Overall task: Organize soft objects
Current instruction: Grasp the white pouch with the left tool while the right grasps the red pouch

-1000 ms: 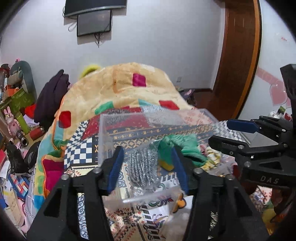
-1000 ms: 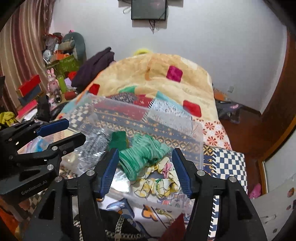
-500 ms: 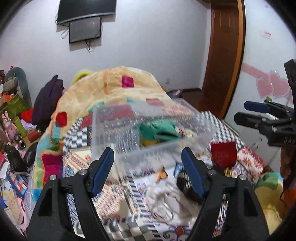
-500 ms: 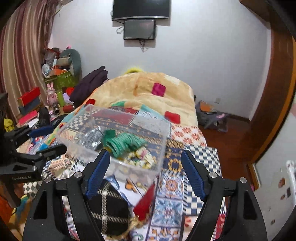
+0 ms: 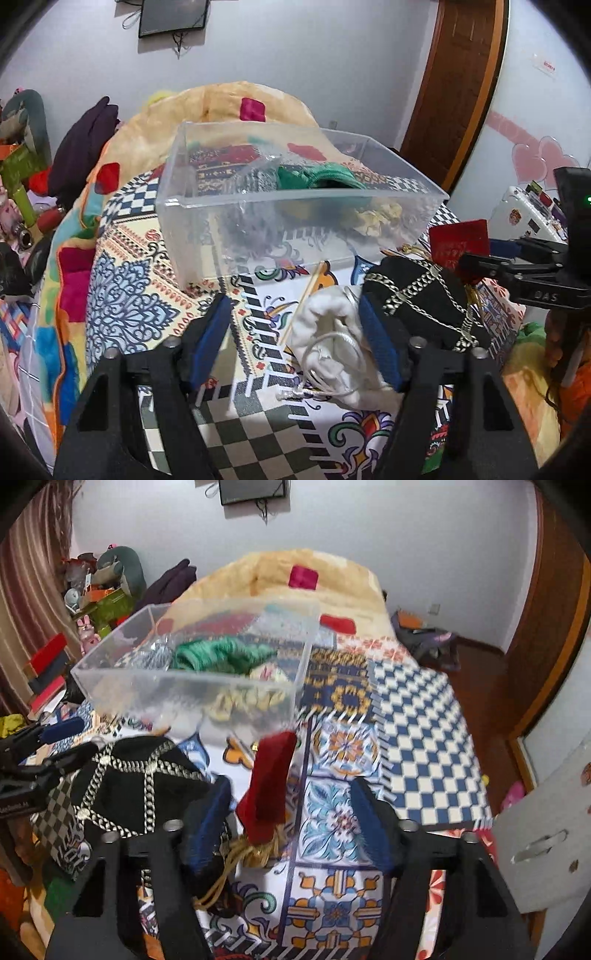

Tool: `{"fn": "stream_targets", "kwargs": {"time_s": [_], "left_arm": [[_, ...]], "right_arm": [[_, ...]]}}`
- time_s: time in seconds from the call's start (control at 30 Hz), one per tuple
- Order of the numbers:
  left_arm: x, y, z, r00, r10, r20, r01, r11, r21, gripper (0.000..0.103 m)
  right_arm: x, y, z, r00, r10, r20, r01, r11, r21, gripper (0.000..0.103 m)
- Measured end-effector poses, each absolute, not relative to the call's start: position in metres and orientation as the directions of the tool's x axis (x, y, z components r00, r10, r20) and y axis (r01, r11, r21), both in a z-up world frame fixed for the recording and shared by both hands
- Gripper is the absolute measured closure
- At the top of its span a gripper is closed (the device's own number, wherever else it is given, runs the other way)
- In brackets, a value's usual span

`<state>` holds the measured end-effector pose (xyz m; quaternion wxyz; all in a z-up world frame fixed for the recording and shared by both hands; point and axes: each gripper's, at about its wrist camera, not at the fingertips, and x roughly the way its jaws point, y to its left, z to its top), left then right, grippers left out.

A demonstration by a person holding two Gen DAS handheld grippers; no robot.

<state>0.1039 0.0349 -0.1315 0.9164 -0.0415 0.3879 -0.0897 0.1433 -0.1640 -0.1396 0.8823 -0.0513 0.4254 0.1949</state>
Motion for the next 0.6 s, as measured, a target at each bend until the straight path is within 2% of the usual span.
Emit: {"fn": "stream_targets", "kwargs": {"time_s": [0.17,0.23,0.27,0.37,0.6], "left_arm": [[0.102,0.028,-0.14,0.662,-0.228,-0.714,0.163,0.974,-0.16,0.062],[0.102,0.026,-0.141,0.659,-0.245,-0.711,0.174,0.969,-0.172,0.077],[0.101,0.025,-0.141,0.657,-0.256,-0.709,0.182,0.967,-0.18,0.079],[0.097,0.023,-0.138,0.664,-0.259,-0.701,0.192,0.966,-0.174,0.089],[0.081,0.031,-0.115,0.714,-0.235,-0.66,0.185,0.972,-0.146,0.091]], "right_arm": [[0.14,-0.162,-0.143,0.528,0.355,-0.771,-0.417,0.9,0.128,0.075],[0.138,-0.16,-0.144,0.525,0.365,-0.769,-0.427,0.894,0.133,0.086],[0.137,-0.16,-0.144,0.524,0.368,-0.768,-0.431,0.892,0.133,0.09],[0.136,-0.159,-0.142,0.535,0.372,-0.758,-0.433,0.892,0.132,0.093],[0.126,-0.162,-0.117,0.582,0.417,-0.698,-0.455,0.879,0.146,0.094]]}}
